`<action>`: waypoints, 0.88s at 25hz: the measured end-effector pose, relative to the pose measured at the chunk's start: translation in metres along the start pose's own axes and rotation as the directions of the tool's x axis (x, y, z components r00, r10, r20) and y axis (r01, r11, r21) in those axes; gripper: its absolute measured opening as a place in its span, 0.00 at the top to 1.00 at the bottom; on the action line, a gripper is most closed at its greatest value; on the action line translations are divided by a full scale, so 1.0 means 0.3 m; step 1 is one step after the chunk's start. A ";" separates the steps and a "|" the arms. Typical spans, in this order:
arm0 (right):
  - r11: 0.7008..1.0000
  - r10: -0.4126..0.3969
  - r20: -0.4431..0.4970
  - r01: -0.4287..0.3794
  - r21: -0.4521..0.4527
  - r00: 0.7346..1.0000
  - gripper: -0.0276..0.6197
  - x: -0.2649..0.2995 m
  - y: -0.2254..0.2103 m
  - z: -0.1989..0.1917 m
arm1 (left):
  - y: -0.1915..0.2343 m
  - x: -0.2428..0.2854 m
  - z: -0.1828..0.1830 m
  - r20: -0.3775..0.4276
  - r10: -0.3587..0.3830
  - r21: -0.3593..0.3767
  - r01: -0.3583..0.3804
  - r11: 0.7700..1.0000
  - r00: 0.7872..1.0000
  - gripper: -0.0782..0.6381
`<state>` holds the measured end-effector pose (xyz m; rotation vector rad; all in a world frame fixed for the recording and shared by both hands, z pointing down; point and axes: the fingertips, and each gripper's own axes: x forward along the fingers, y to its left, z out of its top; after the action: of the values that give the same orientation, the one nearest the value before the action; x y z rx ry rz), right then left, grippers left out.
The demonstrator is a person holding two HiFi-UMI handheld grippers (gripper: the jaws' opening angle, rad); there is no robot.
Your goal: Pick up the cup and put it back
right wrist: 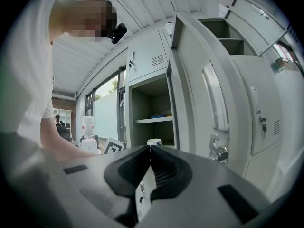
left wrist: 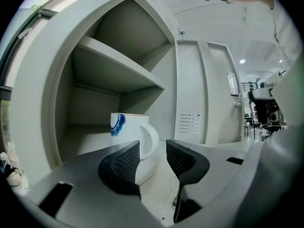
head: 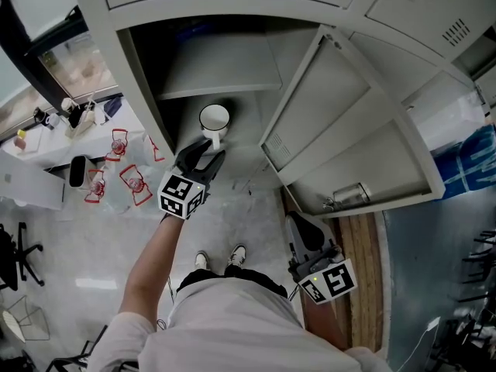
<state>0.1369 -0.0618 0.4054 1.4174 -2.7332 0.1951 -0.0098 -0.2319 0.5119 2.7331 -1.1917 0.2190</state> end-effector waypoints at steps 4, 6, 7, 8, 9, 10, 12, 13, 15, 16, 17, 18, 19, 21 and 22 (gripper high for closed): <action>1.000 0.022 0.009 -0.022 -0.001 1.000 0.93 0.021 0.010 0.001 | 0.013 -0.053 0.003 -0.006 0.030 0.006 -0.030 1.000 1.000 0.64; 0.999 0.038 0.013 -0.038 -0.002 0.999 0.93 0.036 0.021 0.003 | 0.019 -0.081 -0.001 -0.016 0.050 0.004 -0.050 0.999 0.999 0.64; 0.999 0.047 0.016 -0.047 -0.004 0.999 0.93 0.043 0.027 0.006 | 0.020 -0.096 -0.001 -0.020 0.060 0.010 -0.059 0.998 0.998 0.64; 0.998 0.056 0.020 -0.056 -0.006 0.998 0.93 0.051 0.034 0.011 | 0.020 -0.112 0.000 -0.022 0.070 0.021 -0.070 0.997 0.997 0.65; 0.998 0.065 0.024 -0.064 -0.008 0.998 0.93 0.058 0.041 0.015 | 0.021 -0.129 0.005 -0.022 0.082 0.036 -0.081 0.996 0.996 0.66; 0.997 0.073 0.029 -0.073 -0.011 0.997 0.93 0.065 0.048 0.019 | 0.023 -0.148 0.013 -0.018 0.095 0.053 -0.094 0.994 0.995 0.70; 0.996 0.090 0.036 -0.089 -0.015 0.995 0.93 0.079 0.061 0.025 | 0.033 -0.190 0.032 -0.007 0.121 0.072 -0.120 0.990 0.993 0.80; 0.995 0.098 0.038 -0.097 -0.017 0.994 0.93 0.085 0.067 0.027 | 0.041 -0.214 0.043 -0.001 0.135 0.074 -0.134 0.988 0.991 0.81; 0.994 0.113 0.041 -0.112 -0.020 0.993 0.93 0.096 0.079 0.029 | 0.066 -0.270 0.065 0.010 0.174 0.067 -0.175 0.982 0.985 0.82; 0.993 0.119 0.042 -0.119 -0.022 0.992 0.93 0.102 0.084 0.031 | 0.082 -0.302 0.077 0.016 0.198 0.058 -0.198 0.978 0.980 0.83; 0.992 0.126 0.043 -0.125 -0.024 0.991 0.93 0.109 0.088 0.033 | 0.095 -0.335 0.090 0.022 0.218 0.044 -0.219 0.975 0.976 0.84; 0.991 0.131 0.044 -0.130 -0.026 0.990 0.93 0.115 0.091 0.036 | 0.105 -0.368 0.105 0.030 0.234 0.028 -0.235 0.972 0.972 0.85; 0.991 0.135 0.045 -0.134 -0.028 0.990 0.93 0.121 0.094 0.038 | 0.112 -0.401 0.121 0.042 0.247 0.011 -0.248 0.969 0.968 0.86; 0.990 0.142 0.048 -0.141 -0.028 0.989 0.93 0.132 0.096 0.045 | 0.119 -0.461 0.156 0.070 0.272 -0.011 -0.272 0.962 0.960 0.86; 0.989 0.146 0.050 -0.144 -0.025 0.988 0.93 0.137 0.096 0.048 | 0.122 -0.488 0.171 0.083 0.284 -0.017 -0.283 0.959 0.955 0.86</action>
<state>0.0896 -0.0806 0.3930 1.2361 -2.8733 0.1367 -0.1315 -0.1622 0.4363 2.5806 -1.6053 0.1325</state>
